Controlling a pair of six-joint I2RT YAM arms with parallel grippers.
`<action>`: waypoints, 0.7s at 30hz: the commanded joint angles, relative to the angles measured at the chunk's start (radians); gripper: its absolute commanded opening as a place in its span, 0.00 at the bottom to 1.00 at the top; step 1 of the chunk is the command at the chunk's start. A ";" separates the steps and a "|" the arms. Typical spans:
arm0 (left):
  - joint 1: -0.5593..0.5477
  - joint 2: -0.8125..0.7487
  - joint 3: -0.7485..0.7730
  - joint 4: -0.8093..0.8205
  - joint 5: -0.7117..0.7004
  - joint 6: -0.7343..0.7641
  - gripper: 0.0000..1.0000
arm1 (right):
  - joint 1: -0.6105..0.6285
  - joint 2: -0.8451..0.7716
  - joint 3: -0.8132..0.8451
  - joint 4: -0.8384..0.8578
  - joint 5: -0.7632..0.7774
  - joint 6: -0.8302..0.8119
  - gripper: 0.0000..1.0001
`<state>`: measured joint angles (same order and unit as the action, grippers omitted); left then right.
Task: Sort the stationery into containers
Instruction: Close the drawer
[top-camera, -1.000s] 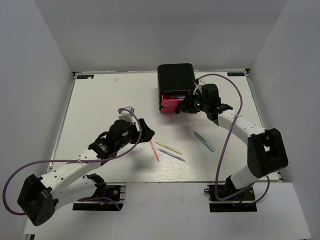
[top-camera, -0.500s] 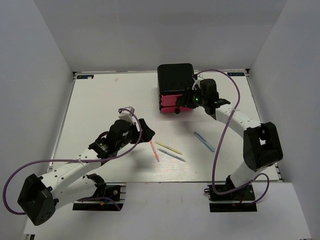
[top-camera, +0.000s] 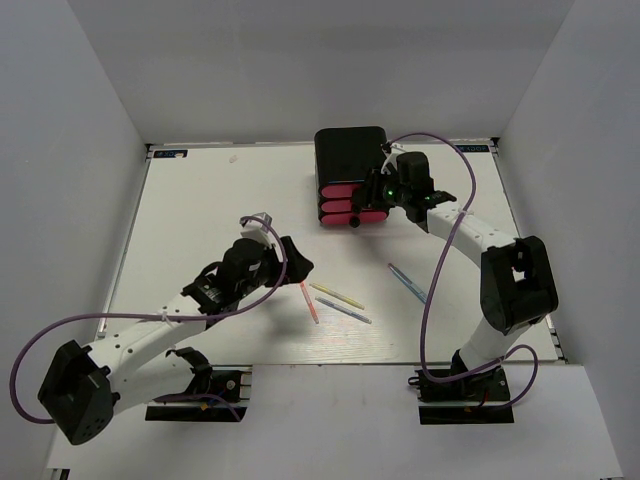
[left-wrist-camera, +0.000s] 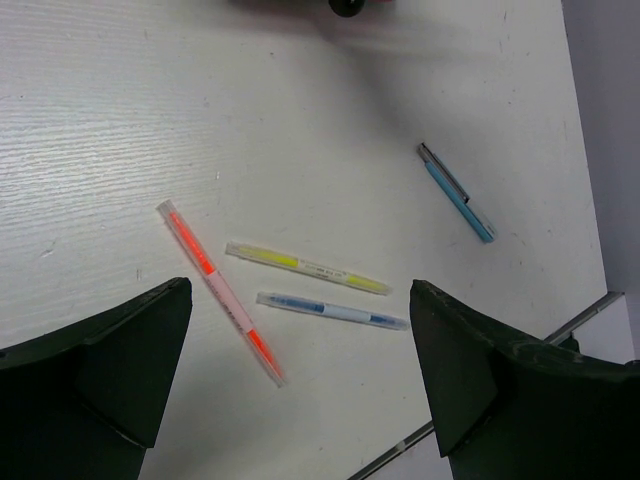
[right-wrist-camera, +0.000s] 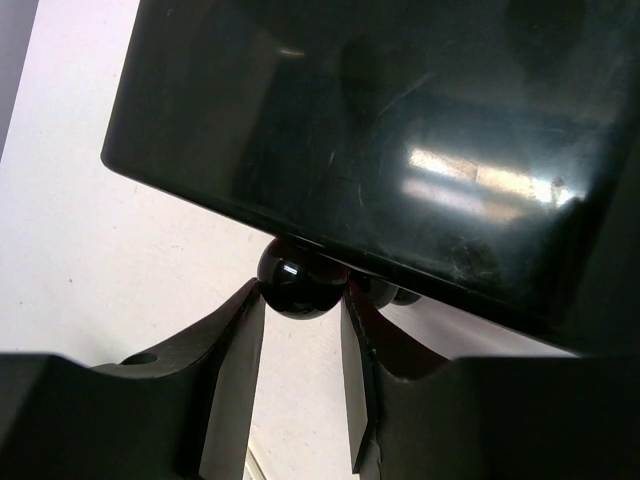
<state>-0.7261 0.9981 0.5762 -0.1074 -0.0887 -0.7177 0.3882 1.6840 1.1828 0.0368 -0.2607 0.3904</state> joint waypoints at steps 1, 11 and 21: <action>-0.004 0.000 0.013 0.054 0.015 -0.023 0.99 | -0.005 0.000 0.061 0.095 0.014 -0.031 0.26; -0.004 0.045 0.022 0.135 0.024 -0.045 0.99 | -0.015 -0.009 0.044 0.124 0.001 -0.044 0.31; -0.004 0.093 0.031 0.164 0.055 -0.045 0.99 | -0.020 -0.010 0.037 0.167 0.006 -0.039 0.35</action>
<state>-0.7269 1.0992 0.5770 0.0250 -0.0509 -0.7601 0.3775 1.6890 1.1835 0.0563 -0.2626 0.3672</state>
